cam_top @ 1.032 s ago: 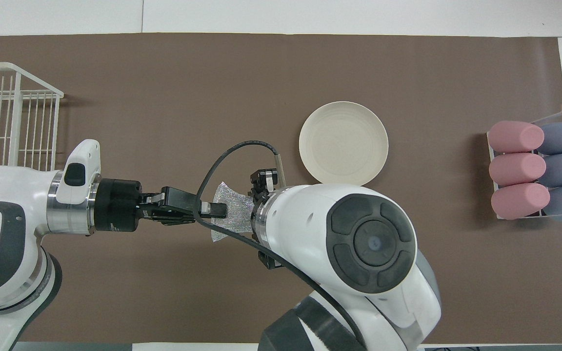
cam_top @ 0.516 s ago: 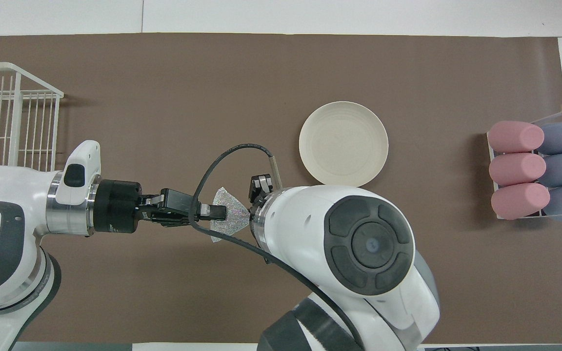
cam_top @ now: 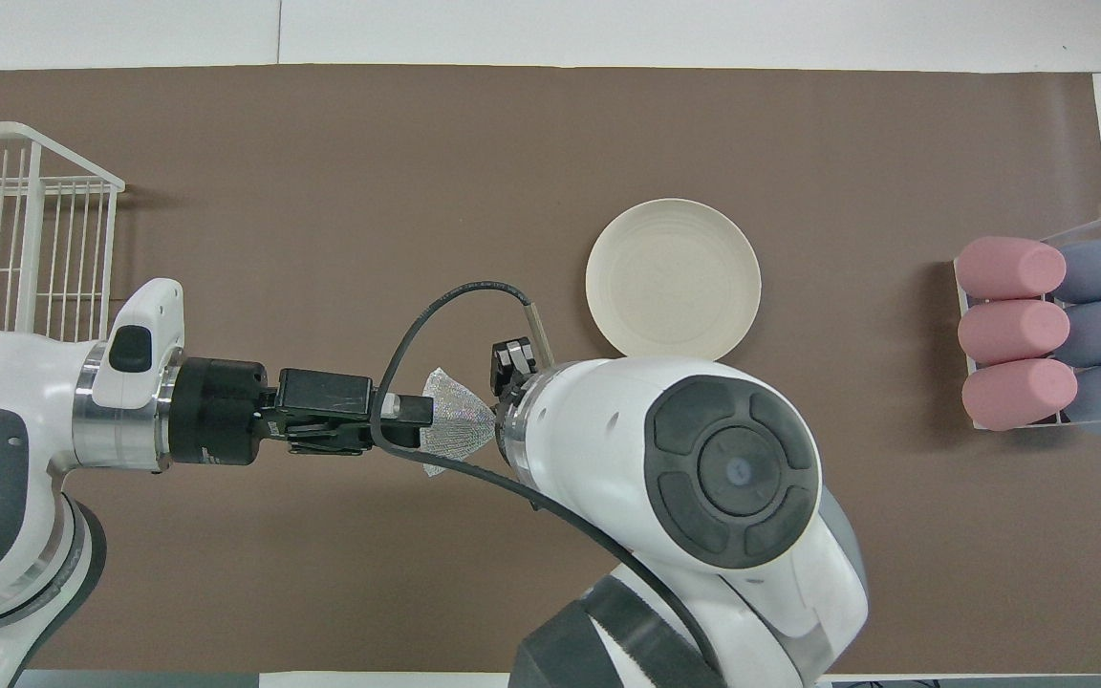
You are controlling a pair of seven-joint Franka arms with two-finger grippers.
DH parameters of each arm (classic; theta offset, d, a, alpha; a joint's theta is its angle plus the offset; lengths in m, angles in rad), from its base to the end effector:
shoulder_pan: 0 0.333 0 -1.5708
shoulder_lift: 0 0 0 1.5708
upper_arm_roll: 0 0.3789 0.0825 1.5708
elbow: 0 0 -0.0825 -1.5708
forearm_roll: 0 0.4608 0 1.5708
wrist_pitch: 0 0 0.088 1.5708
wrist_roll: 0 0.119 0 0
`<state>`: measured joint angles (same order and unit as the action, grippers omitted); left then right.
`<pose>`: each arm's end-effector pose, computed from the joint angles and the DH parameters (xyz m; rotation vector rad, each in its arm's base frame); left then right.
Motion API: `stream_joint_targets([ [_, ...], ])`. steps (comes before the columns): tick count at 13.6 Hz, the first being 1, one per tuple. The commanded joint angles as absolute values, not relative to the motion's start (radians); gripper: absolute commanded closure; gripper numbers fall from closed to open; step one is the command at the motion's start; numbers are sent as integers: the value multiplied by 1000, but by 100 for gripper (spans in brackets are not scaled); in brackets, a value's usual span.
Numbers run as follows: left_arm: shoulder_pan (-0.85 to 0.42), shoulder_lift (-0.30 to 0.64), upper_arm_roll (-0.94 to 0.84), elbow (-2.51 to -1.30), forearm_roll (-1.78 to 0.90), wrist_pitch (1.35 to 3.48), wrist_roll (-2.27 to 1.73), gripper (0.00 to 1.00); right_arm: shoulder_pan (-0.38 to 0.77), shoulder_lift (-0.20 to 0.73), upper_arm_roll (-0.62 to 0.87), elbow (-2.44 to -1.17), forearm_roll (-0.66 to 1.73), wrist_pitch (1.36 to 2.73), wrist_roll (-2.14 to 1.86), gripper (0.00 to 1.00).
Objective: Wipe plate with sponge
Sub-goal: 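Grasp the sponge with the right gripper while the left gripper holds it, then lower the sponge onto the plate while the left gripper draws back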
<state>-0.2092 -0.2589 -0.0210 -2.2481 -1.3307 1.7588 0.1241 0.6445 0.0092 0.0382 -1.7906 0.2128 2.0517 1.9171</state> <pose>0.4907 -0.2160 0.5420 1.8766 0.1027 -0.2821 0.5102 0.4324 0.5950 -2.2535 1.7296 0.1804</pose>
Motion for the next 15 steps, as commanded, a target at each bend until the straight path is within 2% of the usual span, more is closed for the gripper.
stream_joint_targets([
  [1, -155, -279, -25, -2252, -1225, 1758, 88, 0, 566, -3, 40, -1856, 212, 2077, 1711, 100],
  [3, -126, -276, -25, -2250, -1102, 1761, 90, 0, 479, 11, 41, -1948, 213, 2159, 1512, 100],
  [5, -104, -273, -25, -2250, -1005, 1785, 87, 0, 431, 52, 41, -2063, 215, 2326, 1396, 100],
  [7, -86, -272, -25, -2249, -867, 1802, 84, 0, 425, 110, 41, -2118, 215, 2492, 1378, 100],
  [10, -28, -265, -25, -2249, -662, 1831, 94, 0, 368, 233, 41, -2122, 230, 2595, 1246, 100],
  [15, -28, -232, -26, -2194, -378, 1850, 94, 0, 364, 317, 43, -2112, 232, 2694, 1233, 100],
])
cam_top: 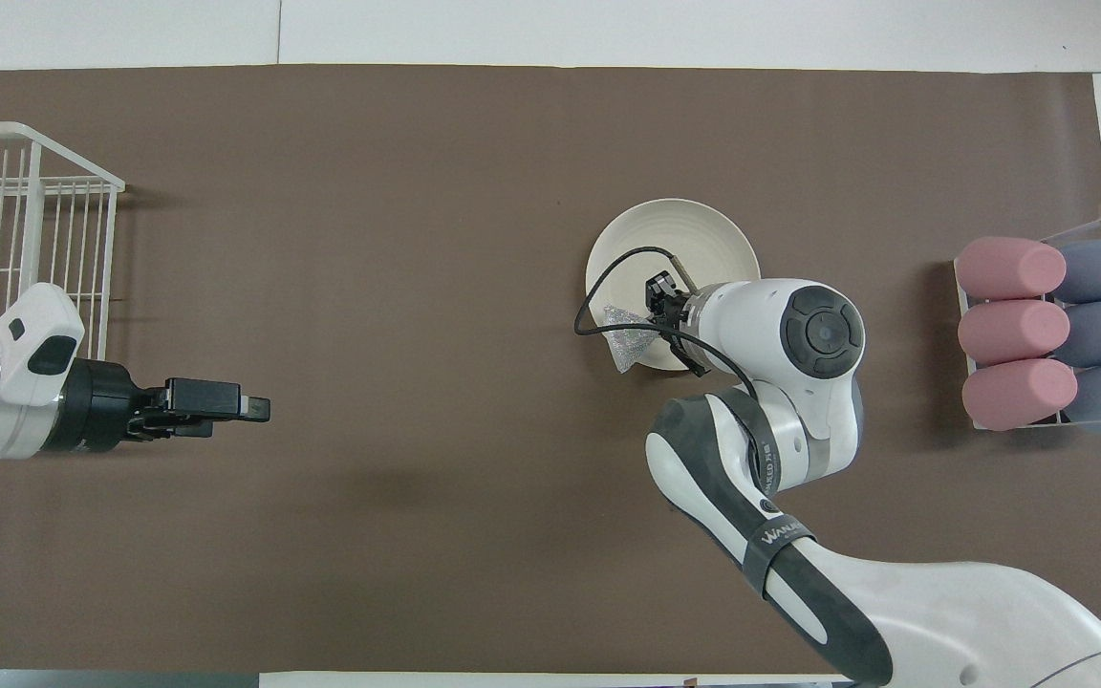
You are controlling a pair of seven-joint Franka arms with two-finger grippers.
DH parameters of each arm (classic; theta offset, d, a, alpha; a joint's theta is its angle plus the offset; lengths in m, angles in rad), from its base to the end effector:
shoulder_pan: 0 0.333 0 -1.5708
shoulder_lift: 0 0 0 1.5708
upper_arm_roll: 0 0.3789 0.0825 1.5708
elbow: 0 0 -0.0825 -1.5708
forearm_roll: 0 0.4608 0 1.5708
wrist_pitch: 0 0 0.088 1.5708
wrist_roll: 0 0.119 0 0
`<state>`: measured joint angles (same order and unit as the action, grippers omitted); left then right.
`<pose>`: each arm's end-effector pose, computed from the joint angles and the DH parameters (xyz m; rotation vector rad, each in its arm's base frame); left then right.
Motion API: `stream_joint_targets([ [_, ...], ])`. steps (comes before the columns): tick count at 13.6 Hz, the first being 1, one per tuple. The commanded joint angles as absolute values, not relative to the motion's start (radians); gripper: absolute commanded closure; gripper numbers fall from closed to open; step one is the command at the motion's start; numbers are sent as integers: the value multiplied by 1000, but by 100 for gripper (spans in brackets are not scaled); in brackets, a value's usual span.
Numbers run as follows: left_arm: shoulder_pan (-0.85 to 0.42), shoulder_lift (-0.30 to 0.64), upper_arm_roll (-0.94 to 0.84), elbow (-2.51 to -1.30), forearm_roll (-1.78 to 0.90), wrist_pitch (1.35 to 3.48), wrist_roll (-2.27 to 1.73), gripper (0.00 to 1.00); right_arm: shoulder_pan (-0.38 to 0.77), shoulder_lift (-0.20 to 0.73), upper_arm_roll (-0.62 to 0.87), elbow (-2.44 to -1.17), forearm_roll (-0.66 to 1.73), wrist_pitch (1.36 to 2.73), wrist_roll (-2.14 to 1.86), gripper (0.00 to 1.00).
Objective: Wipe plate with sponge
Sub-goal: 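Lower the sponge onto the plate while the left gripper draws back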
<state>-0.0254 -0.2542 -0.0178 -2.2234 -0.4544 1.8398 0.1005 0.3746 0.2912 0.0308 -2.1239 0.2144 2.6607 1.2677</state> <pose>0.5146 -0.0628 0.4967 2.7090 0.0116 -0.1575 0.6173 0.2591 0.2883 -2.4901 1.4303 -0.0961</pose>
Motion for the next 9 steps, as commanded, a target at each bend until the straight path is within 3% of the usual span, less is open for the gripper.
stream_joint_targets([
  [1, -28, -230, -26, -2191, -365, 1848, 94, 0, 362, 322, 41, -2112, 232, 2695, 1209, 100],
  [9, -20, -230, -26, -2189, -333, 1848, 89, 0, 276, 331, 41, -2117, 232, 2694, 996, 100],
])
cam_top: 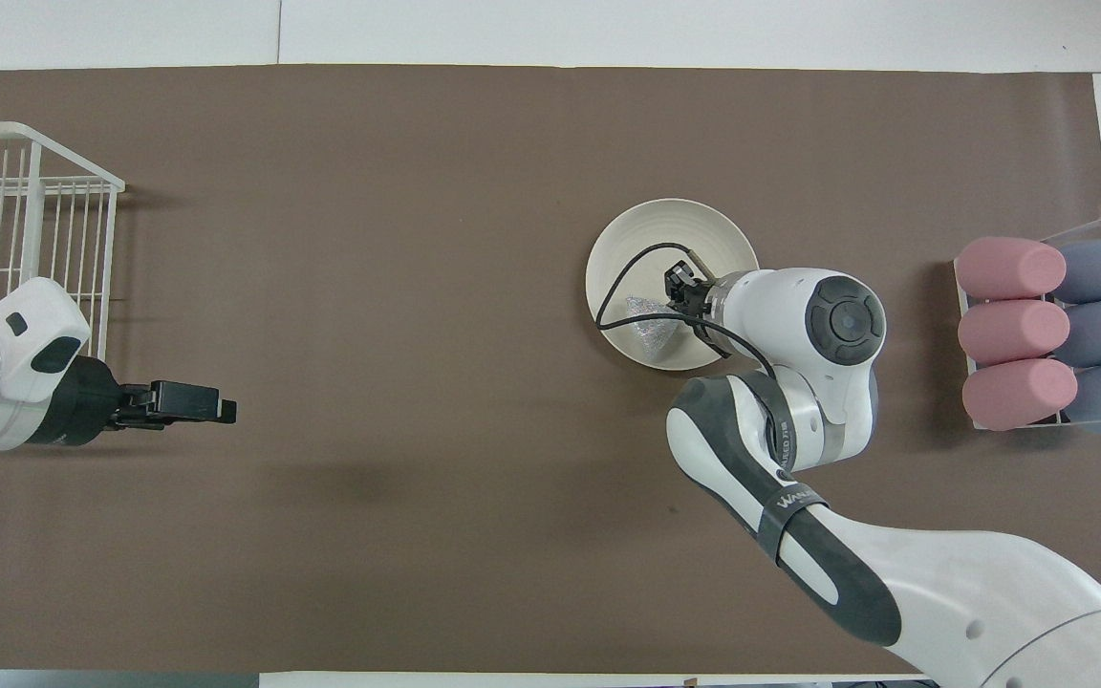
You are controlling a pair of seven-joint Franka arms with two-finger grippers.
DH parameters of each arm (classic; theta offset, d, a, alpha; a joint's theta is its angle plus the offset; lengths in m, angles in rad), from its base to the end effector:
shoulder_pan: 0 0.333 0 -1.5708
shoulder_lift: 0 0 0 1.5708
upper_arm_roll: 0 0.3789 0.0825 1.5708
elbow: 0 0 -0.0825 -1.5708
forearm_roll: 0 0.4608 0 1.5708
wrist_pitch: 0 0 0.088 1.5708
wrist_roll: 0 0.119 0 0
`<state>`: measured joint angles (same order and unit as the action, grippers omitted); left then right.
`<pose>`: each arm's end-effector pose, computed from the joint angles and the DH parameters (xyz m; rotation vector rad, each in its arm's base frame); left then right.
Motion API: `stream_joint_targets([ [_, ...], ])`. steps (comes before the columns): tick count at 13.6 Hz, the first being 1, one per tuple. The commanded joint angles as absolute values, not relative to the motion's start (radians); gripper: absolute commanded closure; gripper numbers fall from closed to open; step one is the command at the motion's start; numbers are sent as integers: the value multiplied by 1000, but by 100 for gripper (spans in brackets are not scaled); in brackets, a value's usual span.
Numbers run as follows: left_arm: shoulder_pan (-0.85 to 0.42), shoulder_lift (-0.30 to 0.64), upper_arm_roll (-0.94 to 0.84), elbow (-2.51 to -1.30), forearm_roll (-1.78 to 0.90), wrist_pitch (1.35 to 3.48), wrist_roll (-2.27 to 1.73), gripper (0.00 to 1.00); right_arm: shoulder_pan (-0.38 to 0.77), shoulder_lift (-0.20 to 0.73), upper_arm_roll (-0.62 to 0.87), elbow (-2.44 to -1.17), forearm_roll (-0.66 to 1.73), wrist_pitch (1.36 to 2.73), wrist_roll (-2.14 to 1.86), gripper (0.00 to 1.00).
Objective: Wipe plate with sponge
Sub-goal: 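Rub the sponge around the plate surface with the right gripper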
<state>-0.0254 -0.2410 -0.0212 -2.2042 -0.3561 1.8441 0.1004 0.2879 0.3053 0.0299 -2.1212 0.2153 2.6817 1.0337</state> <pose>0.5204 -0.0565 0.4971 2.8027 -0.0399 -0.1536 0.6400 0.2042 0.2825 -2.5921 1.2511 -0.1701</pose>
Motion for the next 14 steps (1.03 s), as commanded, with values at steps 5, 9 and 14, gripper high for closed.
stream_joint_targets([
  [5, -20, -230, -26, -2189, -333, 1850, 87, 0, 362, 334, 43, -2115, 233, 2697, 1142, 100],
  [9, -18, -230, -26, -2189, -333, 1850, 87, 0, 345, 336, 43, -2112, 233, 2697, 1108, 100],
  [14, -18, -229, -25, -2187, -333, 1850, 87, 0, 247, 337, 43, -2117, 233, 2694, 890, 100],
])
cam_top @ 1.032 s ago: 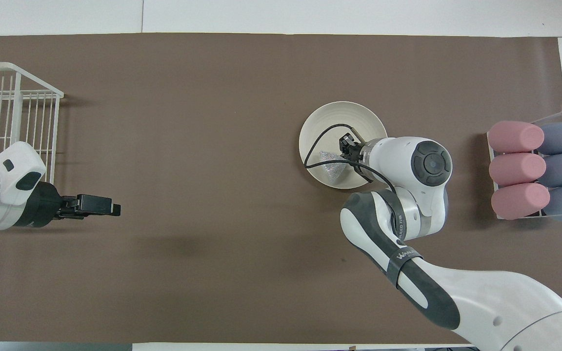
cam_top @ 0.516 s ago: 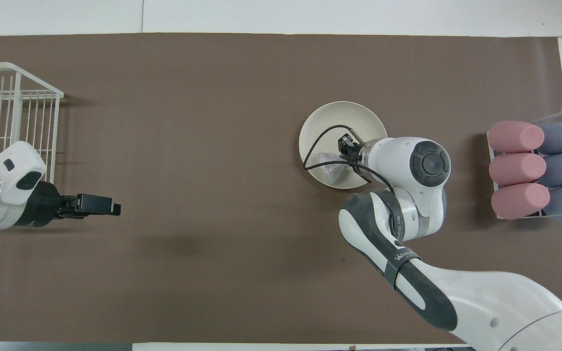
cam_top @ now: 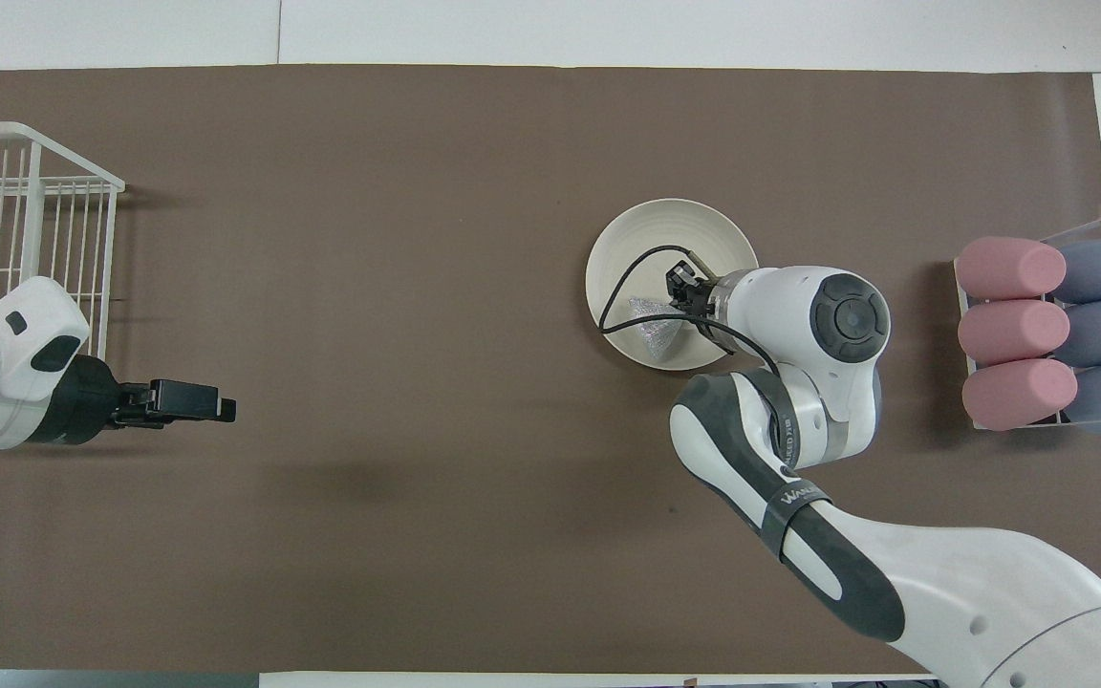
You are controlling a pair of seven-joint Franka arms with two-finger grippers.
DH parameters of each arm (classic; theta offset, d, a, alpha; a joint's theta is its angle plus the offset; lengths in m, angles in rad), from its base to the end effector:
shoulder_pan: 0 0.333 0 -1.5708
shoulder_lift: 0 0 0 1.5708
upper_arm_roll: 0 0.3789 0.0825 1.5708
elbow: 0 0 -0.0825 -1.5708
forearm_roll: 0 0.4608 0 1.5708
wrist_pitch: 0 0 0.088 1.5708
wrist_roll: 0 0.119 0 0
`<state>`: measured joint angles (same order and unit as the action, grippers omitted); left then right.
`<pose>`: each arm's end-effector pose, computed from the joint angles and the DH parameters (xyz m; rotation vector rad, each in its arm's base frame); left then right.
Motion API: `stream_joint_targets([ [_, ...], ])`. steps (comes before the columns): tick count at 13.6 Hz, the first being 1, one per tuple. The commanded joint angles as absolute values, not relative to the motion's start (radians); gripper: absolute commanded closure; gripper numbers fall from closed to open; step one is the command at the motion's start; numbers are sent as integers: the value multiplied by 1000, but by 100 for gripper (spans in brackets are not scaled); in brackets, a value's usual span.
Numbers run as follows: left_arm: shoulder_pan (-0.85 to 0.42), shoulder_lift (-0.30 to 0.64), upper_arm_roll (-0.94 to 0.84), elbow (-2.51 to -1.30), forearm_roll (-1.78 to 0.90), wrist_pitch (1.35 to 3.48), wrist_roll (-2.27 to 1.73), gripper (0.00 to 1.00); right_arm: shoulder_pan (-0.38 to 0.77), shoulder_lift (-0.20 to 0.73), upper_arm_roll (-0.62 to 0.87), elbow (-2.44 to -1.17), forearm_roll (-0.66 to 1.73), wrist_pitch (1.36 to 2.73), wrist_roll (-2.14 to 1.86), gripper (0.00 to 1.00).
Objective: Wipe plate with sponge
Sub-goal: 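Rub the sponge around the plate surface with the right gripper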
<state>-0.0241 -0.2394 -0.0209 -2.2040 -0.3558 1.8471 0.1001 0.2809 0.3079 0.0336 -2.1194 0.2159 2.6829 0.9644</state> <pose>0.5212 -0.0555 0.4966 2.8033 -0.0364 -0.1511 0.6413 0.2022 0.2817 -2.6336 1.1672 -0.1830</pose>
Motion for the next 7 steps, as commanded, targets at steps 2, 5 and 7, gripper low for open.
stream_joint_targets([
  [2, -18, -229, -25, -2187, -333, 1850, 87, 0, 256, 337, 43, -2117, 233, 2694, 894, 100],
  [5, -17, -229, -25, -2187, -333, 1850, 87, 0, 291, 336, 43, -2118, 233, 2694, 952, 100],
  [7, -17, -229, -25, -2187, -333, 1850, 87, 0, 330, 336, 43, -2118, 233, 2694, 1023, 100],
])
